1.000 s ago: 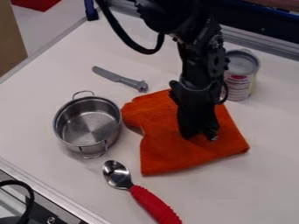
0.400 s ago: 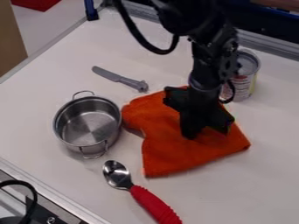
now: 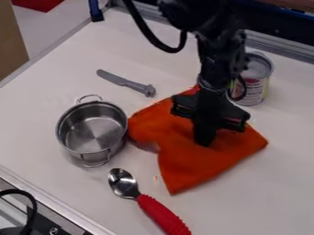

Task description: Move the orange towel to the bottom right of the table

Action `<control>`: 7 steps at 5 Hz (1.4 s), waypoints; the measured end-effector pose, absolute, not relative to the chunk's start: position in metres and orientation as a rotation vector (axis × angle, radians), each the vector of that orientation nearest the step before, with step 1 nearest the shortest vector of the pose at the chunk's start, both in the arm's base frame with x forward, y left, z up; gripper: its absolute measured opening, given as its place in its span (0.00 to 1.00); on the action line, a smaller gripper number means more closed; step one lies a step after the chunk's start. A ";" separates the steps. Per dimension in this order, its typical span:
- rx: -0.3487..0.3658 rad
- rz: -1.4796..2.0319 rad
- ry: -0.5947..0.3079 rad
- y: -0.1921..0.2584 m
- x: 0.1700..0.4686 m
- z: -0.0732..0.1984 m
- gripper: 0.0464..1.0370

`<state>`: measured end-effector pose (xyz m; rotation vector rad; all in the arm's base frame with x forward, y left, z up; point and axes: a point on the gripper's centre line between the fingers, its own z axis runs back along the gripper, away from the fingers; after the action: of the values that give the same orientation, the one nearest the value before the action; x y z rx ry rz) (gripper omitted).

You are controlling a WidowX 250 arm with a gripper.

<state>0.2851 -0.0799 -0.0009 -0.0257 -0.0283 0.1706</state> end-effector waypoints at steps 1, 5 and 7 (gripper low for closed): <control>-0.124 0.255 -0.055 -0.092 0.284 0.000 0.01; -0.082 0.504 -0.121 -0.157 0.269 -0.001 0.01; -0.018 0.595 -0.153 -0.135 0.276 0.001 0.02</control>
<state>0.2763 -0.1347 0.0014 -0.0178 -0.1532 0.5952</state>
